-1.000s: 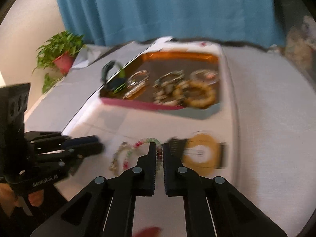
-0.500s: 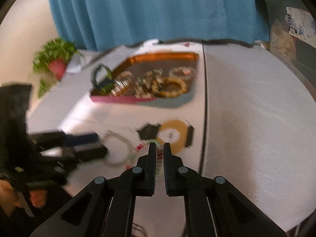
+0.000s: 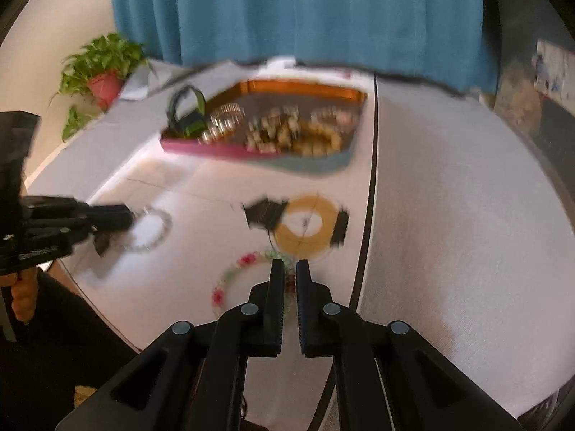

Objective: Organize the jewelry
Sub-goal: 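Grasp the pink-and-green bead bracelet with the right tool while the left grasps the clear bead bracelet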

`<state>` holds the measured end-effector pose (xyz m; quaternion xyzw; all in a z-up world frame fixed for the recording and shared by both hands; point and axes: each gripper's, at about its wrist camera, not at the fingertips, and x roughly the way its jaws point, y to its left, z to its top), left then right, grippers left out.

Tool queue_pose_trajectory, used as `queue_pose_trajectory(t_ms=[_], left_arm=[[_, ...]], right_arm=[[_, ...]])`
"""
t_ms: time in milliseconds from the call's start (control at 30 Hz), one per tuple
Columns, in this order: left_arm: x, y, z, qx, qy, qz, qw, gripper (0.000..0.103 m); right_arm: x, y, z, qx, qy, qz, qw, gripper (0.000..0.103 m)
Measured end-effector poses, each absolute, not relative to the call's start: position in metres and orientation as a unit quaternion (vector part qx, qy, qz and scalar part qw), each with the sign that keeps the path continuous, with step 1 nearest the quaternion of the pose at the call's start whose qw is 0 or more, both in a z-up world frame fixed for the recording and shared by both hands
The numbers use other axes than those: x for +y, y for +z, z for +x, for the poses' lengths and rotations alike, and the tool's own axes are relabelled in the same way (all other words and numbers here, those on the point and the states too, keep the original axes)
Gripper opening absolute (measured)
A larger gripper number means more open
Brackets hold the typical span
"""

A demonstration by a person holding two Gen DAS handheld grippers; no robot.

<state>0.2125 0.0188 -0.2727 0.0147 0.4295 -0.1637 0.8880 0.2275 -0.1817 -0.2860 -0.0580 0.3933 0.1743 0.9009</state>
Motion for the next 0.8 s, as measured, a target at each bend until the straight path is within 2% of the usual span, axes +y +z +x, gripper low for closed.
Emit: queue_pose_trajectory(t_ms=[67, 133, 233, 267, 333, 533, 800], left_arm=[[0.009, -0.273, 0.210, 0.424, -0.170, 0.040, 0.889, 0.023], [0.003, -0.273, 0.210, 0.420, -0.166, 0.062, 0.890, 0.023], [0.003, -0.273, 0.213, 0.425, -0.171, 0.065, 0.887, 0.016], [0.003, -0.273, 0.214, 0.428, -0.172, 0.064, 0.885, 0.009], [0.005, -0.272, 0.215, 0.432, -0.174, 0.061, 0.883, 0.006], [0.008, -0.268, 0.214, 0.443, -0.191, 0.035, 0.875, 0.004], [0.006, -0.234, 0.199, 0.405, -0.193, 0.023, 0.894, 0.003]], right_arm=[[-0.177, -0.288, 0.230, 0.394, 0.171, -0.072, 0.900, 0.010], [-0.173, -0.289, 0.230, 0.390, 0.167, -0.081, 0.902, 0.012], [-0.171, -0.289, 0.232, 0.390, 0.167, -0.088, 0.901, 0.012], [-0.172, -0.288, 0.233, 0.392, 0.168, -0.088, 0.900, 0.011], [-0.171, -0.288, 0.235, 0.396, 0.167, -0.087, 0.899, 0.007], [-0.171, -0.280, 0.231, 0.397, 0.174, -0.056, 0.899, 0.006], [-0.165, -0.252, 0.210, 0.374, 0.165, -0.036, 0.912, 0.006]])
